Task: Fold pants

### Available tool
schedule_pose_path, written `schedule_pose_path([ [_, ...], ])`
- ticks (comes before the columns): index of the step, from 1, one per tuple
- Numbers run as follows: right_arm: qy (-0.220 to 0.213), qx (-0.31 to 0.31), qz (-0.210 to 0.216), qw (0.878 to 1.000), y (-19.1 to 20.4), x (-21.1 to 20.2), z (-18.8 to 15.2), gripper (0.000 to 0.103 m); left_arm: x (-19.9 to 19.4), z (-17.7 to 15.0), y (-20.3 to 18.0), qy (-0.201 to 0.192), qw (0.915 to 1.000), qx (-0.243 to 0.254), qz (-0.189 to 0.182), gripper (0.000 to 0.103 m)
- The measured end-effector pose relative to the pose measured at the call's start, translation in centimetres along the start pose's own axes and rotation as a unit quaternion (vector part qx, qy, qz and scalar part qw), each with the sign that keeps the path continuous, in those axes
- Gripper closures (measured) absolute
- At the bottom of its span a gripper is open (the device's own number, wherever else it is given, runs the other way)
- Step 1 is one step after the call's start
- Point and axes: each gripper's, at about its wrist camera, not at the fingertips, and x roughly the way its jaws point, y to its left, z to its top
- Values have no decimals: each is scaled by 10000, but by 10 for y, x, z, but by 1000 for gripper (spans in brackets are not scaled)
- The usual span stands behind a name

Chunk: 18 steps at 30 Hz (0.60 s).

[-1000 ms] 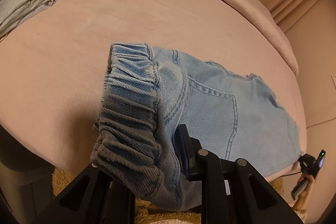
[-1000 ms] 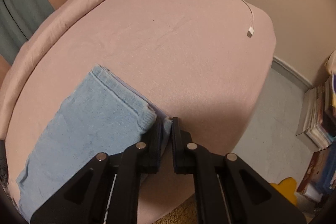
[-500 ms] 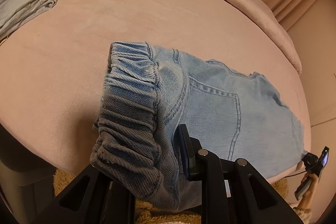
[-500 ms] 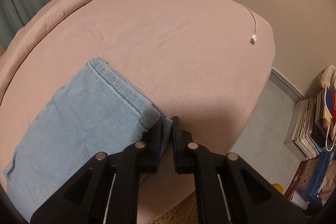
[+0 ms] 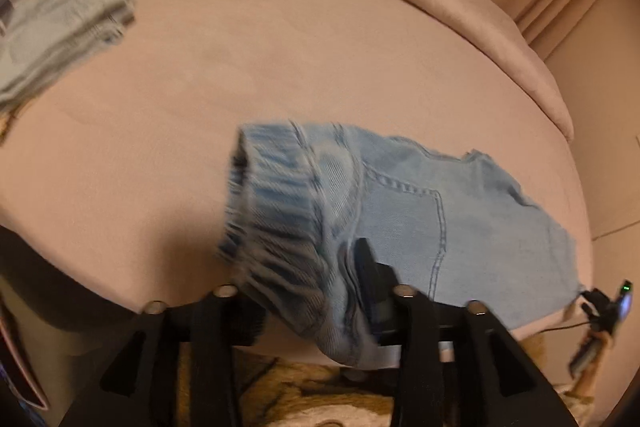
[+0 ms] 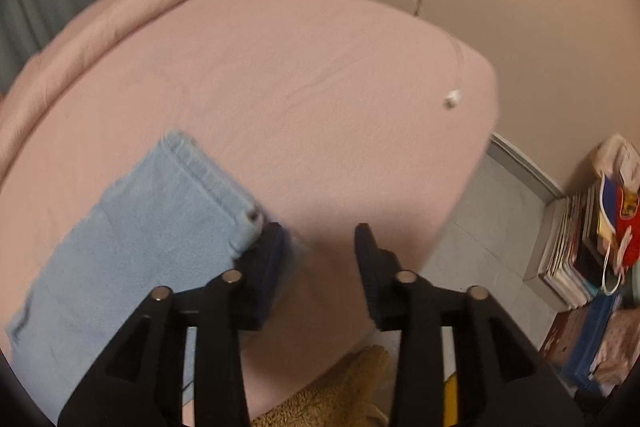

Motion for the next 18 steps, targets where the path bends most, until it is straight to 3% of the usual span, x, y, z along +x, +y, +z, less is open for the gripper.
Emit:
schedule_pose_path([
  [2,-47,101,162,9998,-6,-8,1,63,3,0,4,12,10000,-21,0,47],
  [5,-50,41,240,9997,-2,-13,0,57,9,1,7,23,9997,-60,221,46],
  [8,-40,36,413,9991,3,-13,-1,56,18,3,10,-74,9997,-133,202,34],
  [13,149,-68,711,9973,18,7,-1,52,42,0,17,-81,9993,-183,309,34],
  [14,222,-119,597,9979,21,14,-1,57,42,-1,17,-106,9993,-183,309,36],
  [16,111,-376,94,9992,27,17,-4,97,41,-3,16,-146,9992,-186,335,40],
  [18,-52,-405,-148,9991,24,7,-4,99,35,-6,11,-187,9990,-88,405,47],
])
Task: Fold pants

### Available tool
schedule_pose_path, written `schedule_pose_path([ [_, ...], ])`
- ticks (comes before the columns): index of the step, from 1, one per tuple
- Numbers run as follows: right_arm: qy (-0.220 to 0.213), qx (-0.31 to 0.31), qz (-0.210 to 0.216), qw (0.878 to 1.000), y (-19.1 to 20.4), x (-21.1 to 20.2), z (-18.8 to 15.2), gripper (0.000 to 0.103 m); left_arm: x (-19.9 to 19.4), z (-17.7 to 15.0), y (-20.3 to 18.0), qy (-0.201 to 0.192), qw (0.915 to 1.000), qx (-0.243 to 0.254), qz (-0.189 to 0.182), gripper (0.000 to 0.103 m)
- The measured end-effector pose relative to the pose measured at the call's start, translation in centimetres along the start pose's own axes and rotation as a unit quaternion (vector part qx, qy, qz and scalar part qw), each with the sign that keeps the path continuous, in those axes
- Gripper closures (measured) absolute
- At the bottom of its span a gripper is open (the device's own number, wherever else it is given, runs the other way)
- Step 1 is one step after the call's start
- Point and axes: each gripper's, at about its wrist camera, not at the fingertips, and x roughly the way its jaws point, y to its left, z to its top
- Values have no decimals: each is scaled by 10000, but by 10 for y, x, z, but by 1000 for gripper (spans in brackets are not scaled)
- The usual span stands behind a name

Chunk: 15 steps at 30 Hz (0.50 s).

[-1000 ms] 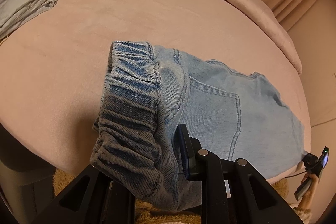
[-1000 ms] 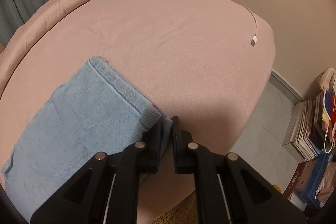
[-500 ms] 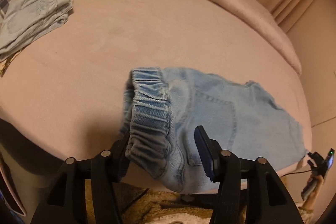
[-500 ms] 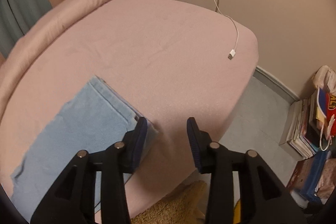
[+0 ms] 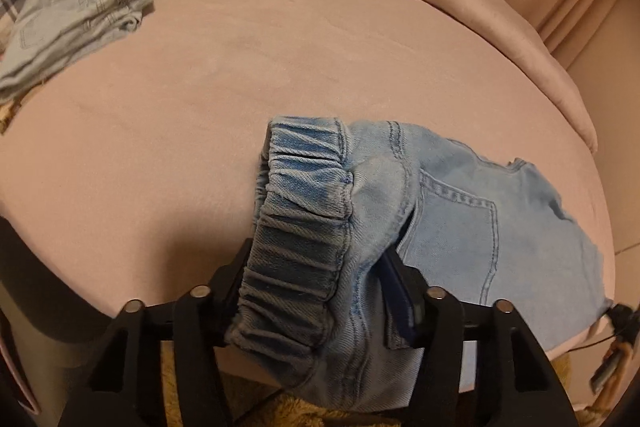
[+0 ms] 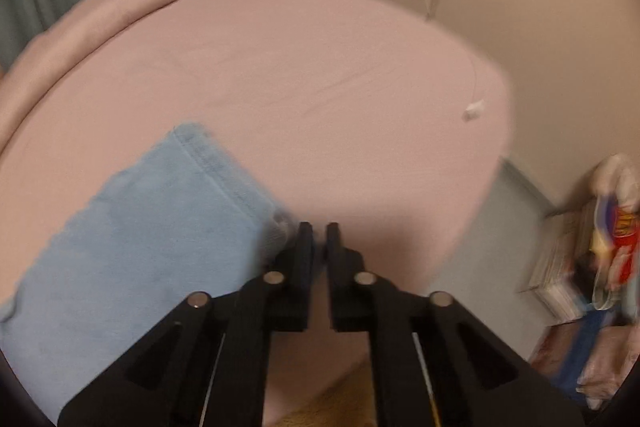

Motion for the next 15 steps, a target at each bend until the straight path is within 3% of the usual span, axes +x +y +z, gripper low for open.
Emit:
schedule_pose_path([
  [1,-115,128,190,9997,-6,-10,0,99,-3,-1,-2,-25,10000,61,43,48],
  [4,-307,213,236,9990,-15,-31,-5,103,-5,-2,-3,-50,9999,123,58,49],
  [6,-437,-7,-537,9976,-17,-33,-10,102,-1,0,1,15,10000,66,-27,48],
  [7,-370,-56,-719,9967,-20,-27,-10,102,0,0,3,41,10000,54,-52,47],
  [8,-205,40,-631,9978,-24,-20,-11,102,-1,1,4,66,9999,53,-80,46],
  [10,128,331,-25,9994,-31,-15,-12,99,-6,4,4,140,9997,-2,-220,45],
  [13,54,-323,278,9991,5,-36,-11,96,-16,13,9,185,9986,-129,-487,42],
  [15,-11,-852,720,9938,48,-57,-11,86,-17,19,12,198,9977,-160,-634,37],
])
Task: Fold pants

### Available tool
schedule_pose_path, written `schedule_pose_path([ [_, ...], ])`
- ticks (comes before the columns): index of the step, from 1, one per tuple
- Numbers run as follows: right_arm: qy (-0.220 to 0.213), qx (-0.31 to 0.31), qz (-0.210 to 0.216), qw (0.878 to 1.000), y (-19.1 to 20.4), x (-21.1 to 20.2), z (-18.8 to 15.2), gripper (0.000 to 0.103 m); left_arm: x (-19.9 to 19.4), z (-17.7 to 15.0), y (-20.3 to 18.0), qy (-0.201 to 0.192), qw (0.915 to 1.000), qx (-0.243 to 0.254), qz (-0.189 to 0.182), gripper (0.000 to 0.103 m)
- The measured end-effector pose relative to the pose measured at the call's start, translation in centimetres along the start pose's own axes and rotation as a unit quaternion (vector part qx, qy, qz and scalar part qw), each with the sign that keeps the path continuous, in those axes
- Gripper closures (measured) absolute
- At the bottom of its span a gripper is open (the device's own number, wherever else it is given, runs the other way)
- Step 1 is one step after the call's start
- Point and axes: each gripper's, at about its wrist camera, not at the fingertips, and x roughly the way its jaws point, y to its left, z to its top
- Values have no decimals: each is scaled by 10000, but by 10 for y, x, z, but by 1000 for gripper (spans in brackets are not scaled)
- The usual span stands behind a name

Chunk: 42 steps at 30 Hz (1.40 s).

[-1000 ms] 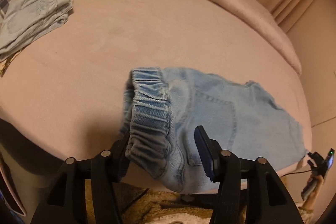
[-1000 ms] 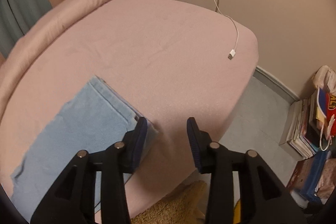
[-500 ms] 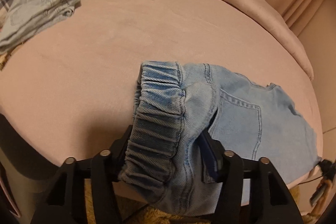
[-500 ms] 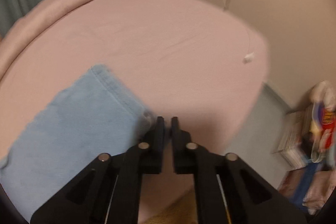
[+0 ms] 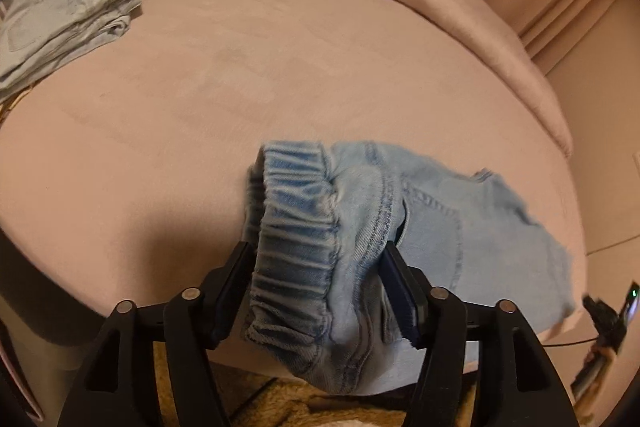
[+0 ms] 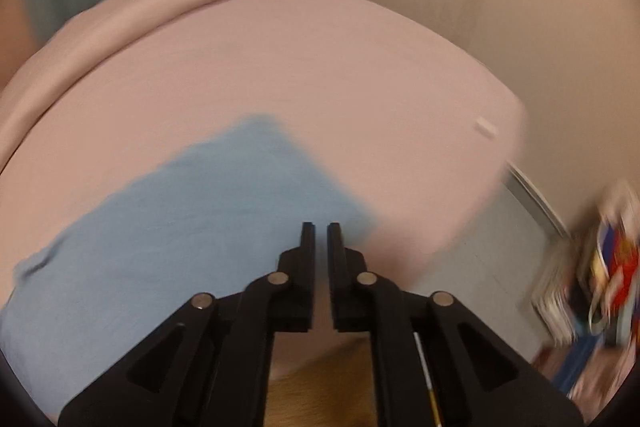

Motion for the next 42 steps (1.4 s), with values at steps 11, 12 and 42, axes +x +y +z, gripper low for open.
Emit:
schedule_pose_path([
  [11,794,-2543,2789,9226,296,-11,-10,43,6,35,12,-419,9991,61,-27,29],
  [12,847,-2725,2795,9168,318,-8,-14,42,8,35,11,-414,9990,134,-75,29],
  [42,790,-2661,3060,9106,376,-10,-40,94,3,48,22,-657,9959,525,322,61],
])
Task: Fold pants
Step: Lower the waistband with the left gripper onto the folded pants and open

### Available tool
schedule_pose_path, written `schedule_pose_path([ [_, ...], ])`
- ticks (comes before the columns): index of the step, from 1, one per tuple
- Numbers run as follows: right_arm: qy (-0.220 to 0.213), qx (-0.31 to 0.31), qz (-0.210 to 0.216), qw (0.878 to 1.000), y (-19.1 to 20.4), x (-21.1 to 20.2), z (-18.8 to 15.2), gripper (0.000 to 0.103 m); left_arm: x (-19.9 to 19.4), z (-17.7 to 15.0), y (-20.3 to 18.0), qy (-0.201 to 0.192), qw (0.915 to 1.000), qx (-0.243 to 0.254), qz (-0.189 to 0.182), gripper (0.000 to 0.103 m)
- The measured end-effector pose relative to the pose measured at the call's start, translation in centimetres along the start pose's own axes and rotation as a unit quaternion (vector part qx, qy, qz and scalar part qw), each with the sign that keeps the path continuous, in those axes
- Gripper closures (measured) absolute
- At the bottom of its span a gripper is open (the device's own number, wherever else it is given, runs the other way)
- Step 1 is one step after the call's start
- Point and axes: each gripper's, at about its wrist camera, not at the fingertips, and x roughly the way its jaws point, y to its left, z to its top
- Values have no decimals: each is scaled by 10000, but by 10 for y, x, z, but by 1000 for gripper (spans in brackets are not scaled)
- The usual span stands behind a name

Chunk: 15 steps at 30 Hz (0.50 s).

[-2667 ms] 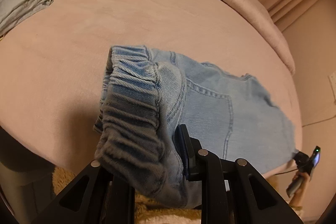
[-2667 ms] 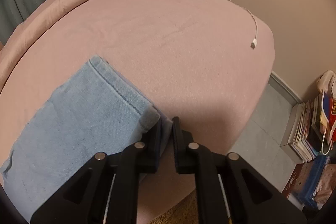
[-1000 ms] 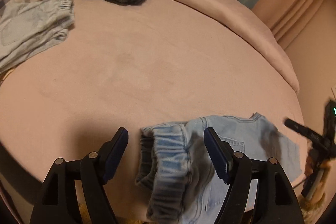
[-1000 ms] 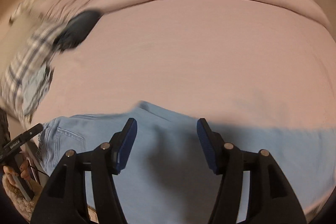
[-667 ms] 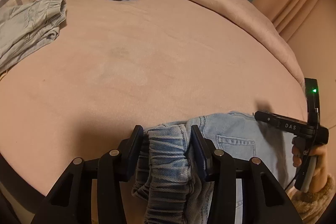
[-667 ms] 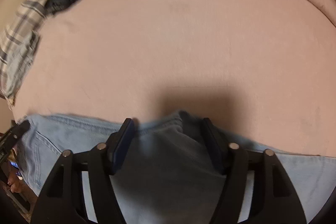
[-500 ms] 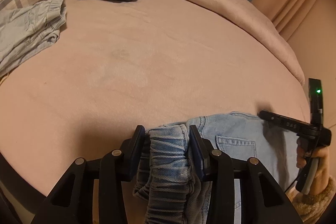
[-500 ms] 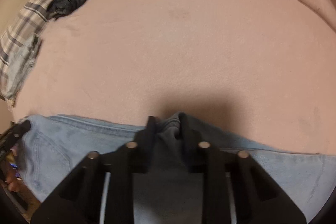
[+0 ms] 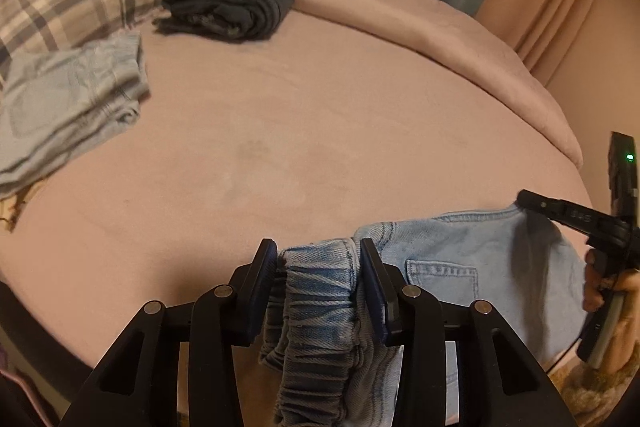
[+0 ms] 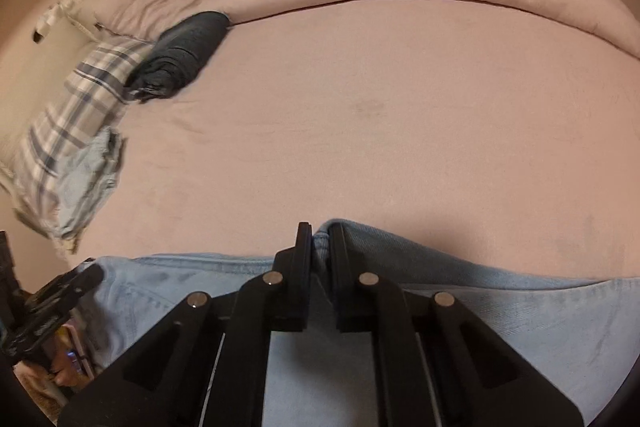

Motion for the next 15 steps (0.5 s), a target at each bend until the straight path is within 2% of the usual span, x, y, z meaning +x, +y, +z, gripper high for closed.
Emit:
schedule_pose_path([
  [3,264,-28,-336,9991,-2,26,-4,94,22,-6,2,276,9995,69,159,61],
  [6,569,-215,-660,9960,-4,57,-14,92,30,-8,3,321,9992,100,230,60],
  [10,473,-592,-1152,9905,10,66,-17,90,38,-7,7,487,9986,45,222,58],
  [15,355,-723,-1601,9838,19,71,-19,89,40,-13,11,442,9988,-91,191,52],
])
